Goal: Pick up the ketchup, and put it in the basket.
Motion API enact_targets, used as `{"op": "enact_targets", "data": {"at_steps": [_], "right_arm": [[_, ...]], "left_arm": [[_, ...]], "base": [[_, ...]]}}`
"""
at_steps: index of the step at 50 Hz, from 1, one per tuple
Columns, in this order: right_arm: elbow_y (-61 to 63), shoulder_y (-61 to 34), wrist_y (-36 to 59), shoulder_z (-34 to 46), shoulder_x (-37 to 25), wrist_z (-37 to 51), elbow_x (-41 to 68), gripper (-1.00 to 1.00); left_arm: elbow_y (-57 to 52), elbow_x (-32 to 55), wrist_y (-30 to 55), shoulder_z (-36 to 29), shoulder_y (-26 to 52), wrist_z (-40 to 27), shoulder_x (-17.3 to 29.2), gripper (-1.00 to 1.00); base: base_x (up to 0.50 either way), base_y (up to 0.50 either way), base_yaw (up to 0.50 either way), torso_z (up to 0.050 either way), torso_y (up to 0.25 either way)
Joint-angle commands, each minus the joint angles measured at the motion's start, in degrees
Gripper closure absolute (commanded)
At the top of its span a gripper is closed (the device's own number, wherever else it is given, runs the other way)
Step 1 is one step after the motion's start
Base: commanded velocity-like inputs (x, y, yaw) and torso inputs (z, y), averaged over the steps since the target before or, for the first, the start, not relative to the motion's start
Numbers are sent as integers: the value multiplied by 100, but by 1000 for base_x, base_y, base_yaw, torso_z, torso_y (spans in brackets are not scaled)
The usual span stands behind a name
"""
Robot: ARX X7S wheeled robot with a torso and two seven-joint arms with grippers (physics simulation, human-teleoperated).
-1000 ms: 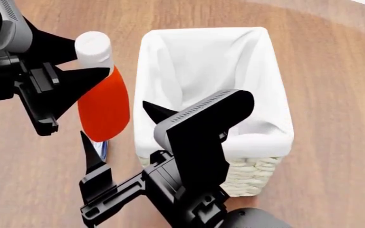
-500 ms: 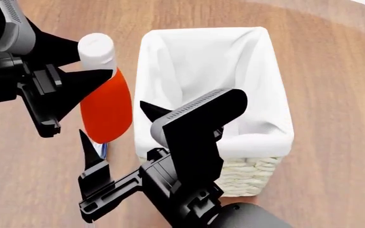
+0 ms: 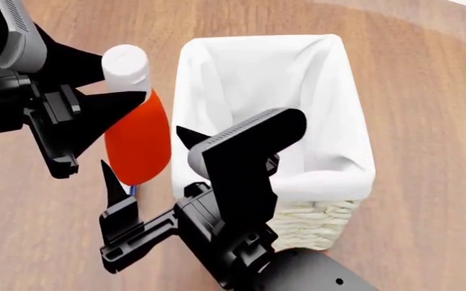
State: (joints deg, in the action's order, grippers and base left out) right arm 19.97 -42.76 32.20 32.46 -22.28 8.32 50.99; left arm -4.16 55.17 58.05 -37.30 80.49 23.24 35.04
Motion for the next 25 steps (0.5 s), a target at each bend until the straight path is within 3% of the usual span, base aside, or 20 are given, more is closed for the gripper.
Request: {"op": "enact_targets", "data": {"at_steps": [1, 25], "right_arm": [[-389, -81, -164, -73, 230, -258, -163, -100], [-920, -165, -352, 66, 425, -436, -336, -100]], "left_arm": [[52, 225, -398, 289, 50, 200, -146, 100], [5, 269, -451, 290, 5, 222, -121, 100]], "base": [[0, 0, 0, 0, 0], [0, 0, 0, 0, 0]]}}
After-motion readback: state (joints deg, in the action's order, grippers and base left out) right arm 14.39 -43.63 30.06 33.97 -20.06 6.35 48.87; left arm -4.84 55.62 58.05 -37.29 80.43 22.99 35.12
